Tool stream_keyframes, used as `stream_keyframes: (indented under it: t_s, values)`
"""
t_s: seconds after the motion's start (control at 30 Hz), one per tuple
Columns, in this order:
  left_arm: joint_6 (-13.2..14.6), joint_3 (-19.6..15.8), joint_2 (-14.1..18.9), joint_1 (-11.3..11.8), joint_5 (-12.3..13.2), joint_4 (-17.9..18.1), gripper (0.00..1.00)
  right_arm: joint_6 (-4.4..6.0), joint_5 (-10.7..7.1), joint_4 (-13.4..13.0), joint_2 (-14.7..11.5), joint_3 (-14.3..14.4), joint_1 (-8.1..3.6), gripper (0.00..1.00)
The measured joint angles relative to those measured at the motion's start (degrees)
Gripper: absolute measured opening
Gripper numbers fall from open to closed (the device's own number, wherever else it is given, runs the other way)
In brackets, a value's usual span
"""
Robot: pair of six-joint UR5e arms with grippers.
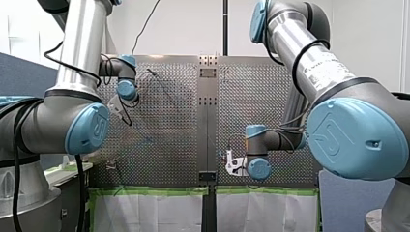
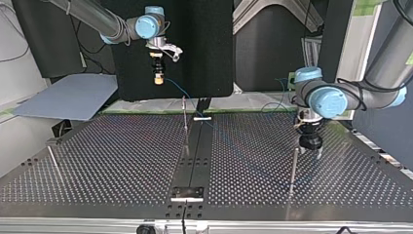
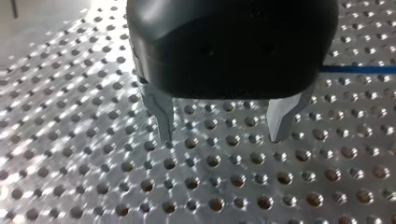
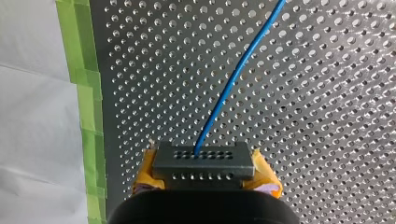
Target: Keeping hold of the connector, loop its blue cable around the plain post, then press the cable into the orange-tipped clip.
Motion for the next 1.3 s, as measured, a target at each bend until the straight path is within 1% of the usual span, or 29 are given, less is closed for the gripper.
stream_keyframes:
  t_s: [0.17, 0.33, 0.43, 0.53, 0.8, 0.9, 1.13, 1.23, 1.3]
  values:
    - [-2.9, 0.0, 0.0, 0.7, -0.8, 0.0, 0.98, 0.0, -0.07, -0.1, 0.0, 0.0, -0.01, 0.0]
    - [-5.8, -0.2, 0.0, 1.5, -2.2, -0.4, 0.98, 0.0, -0.62, -0.2, 0.0, 0.0, -0.02, 0.0]
    - [-7.6, -0.7, 0.2, 1.9, -1.9, -0.2, 0.98, 0.0, -0.73, -0.2, 0.0, 0.0, -0.03, 0.0]
    - [-9.1, -1.0, 0.4, 1.8, -0.6, 0.1, 0.98, 0.0, -0.75, -0.2, 0.0, 0.0, -0.02, 0.0]
    - [-11.0, -1.4, 0.4, 1.2, 3.4, 0.4, 0.98, 0.0, -0.76, -0.4, 0.0, 0.0, 0.01, 0.0]
    - [-12.4, -1.8, 0.4, 1.6, 5.1, 1.4, 0.98, 0.0, -0.77, -0.4, 0.0, 0.0, 0.04, 0.0]
    - [-16.3, -2.1, 0.8, 2.9, 9.1, 4.9, 0.98, 0.0, -0.77, -0.5, 0.1, 0.0, 0.13, 0.0]
    - [-18.0, -2.1, 1.3, 3.5, 10.3, 5.6, 0.98, 0.0, -0.76, -0.6, 0.0, 0.0, 0.13, 0.0]
    - [-18.9, -2.1, 1.8, 4.0, 10.7, 5.8, 0.98, -0.01, -0.79, -0.7, 0.0, 0.0, 0.15, 0.0]
